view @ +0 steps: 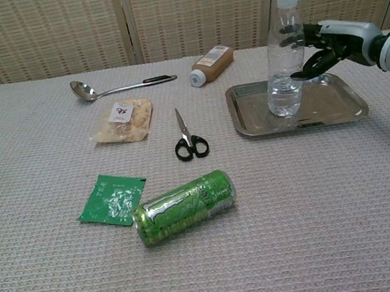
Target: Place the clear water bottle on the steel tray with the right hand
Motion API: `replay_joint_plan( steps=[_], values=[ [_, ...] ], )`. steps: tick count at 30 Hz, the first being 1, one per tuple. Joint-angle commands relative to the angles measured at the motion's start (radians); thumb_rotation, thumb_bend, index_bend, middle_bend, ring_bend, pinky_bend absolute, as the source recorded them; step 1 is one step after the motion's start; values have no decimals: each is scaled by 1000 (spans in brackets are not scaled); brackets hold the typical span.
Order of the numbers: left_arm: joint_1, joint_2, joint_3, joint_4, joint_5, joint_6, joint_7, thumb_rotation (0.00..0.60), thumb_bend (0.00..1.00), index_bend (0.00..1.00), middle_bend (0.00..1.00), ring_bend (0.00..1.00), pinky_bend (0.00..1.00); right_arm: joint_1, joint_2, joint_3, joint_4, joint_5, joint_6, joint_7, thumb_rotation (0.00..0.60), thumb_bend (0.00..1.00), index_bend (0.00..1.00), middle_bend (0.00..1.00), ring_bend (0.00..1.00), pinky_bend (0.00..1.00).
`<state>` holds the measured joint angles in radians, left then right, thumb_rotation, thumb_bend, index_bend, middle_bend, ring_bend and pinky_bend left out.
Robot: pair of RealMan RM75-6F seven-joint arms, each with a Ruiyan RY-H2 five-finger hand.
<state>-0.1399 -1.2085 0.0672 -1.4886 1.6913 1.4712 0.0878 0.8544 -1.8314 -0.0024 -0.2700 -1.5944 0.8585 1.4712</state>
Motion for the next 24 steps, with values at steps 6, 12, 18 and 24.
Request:
replay_joint_plan(
  steps=[6,12,18,24],
  values=[
    [0,0,1,0,1,0,3,600,582,320,268,182,387,-11,13,-5,4,4,9,-22,600,5,0,0,0,273],
    [2,1,1,-1,1,4,-1,600,583,320,268,182,387,-68,61,-16,13,-5,123,-243,600,5,0,0,0,203],
    [1,2,4,-4,5,3,-1,600,582,320,269,182,387,-209,157,30,-119,59,272,-594,600,4,0,0,0,148],
    [0,-3,4,-4,1,-5,14,600,582,320,269,182,387,-382,341,58,-522,145,397,-1077,600,3,0,0,0,114]
  ],
)
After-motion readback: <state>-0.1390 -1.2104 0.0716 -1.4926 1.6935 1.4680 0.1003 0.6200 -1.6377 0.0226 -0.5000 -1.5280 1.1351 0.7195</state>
